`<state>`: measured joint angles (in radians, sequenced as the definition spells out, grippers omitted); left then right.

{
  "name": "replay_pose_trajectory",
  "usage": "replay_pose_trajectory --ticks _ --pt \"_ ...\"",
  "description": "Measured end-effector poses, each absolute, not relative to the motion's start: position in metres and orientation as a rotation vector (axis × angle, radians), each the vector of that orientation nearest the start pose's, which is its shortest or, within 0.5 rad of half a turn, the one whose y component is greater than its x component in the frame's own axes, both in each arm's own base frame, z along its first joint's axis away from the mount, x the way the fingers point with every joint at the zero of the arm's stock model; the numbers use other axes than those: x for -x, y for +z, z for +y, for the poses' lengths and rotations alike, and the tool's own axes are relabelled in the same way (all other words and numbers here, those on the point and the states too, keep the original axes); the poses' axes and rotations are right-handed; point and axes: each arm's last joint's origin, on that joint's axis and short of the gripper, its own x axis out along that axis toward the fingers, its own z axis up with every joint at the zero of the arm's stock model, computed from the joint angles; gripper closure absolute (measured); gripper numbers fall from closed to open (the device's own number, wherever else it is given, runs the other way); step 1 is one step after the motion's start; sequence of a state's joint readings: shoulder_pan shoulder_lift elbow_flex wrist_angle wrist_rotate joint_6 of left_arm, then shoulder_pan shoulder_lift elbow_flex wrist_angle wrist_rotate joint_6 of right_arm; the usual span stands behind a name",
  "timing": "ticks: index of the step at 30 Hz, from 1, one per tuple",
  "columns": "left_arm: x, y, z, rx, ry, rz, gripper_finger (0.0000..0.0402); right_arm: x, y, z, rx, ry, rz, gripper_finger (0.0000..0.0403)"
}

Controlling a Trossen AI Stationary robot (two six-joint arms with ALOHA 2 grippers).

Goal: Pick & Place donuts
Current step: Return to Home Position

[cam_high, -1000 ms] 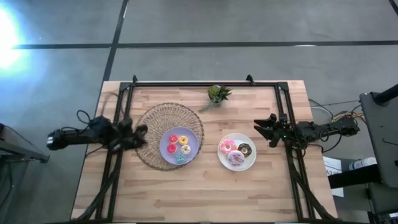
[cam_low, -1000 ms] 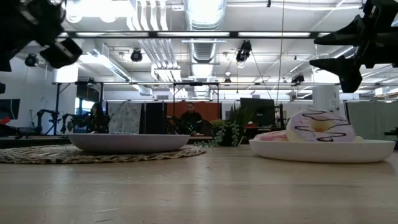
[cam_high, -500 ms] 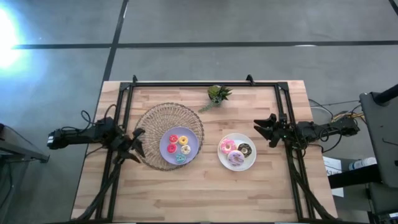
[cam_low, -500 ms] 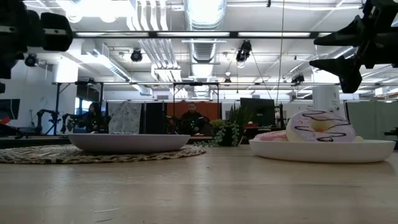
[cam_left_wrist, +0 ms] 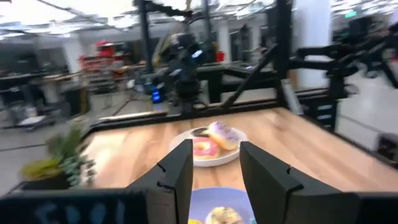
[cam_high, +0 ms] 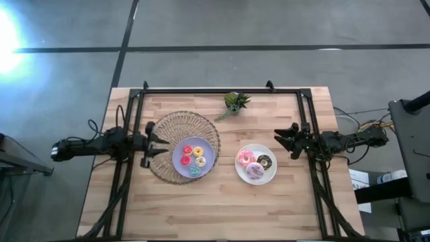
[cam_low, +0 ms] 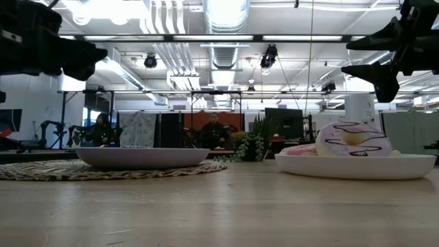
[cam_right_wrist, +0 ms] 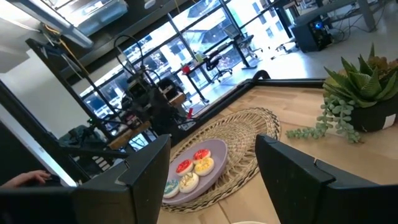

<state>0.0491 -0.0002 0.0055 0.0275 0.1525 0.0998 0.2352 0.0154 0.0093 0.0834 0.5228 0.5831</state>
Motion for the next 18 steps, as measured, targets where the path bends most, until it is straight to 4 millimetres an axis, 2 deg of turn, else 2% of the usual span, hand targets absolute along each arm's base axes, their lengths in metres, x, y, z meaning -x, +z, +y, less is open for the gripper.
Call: replay_pose_trajectory --ticks 4,18 --pt "-0.0973 0.1666 0.0028 -0.094 -0.019 -0.019 0.0294 -0.0947 0.1732 0.0078 -0.607 -0.259 -0.154 0.0174" --pt "-0.0989 0.1689 0.0029 -0.102 -0.019 -0.027 0.0294 -0.0947 0.1732 0.0078 -0.607 -0.259 -0.154 0.0174"
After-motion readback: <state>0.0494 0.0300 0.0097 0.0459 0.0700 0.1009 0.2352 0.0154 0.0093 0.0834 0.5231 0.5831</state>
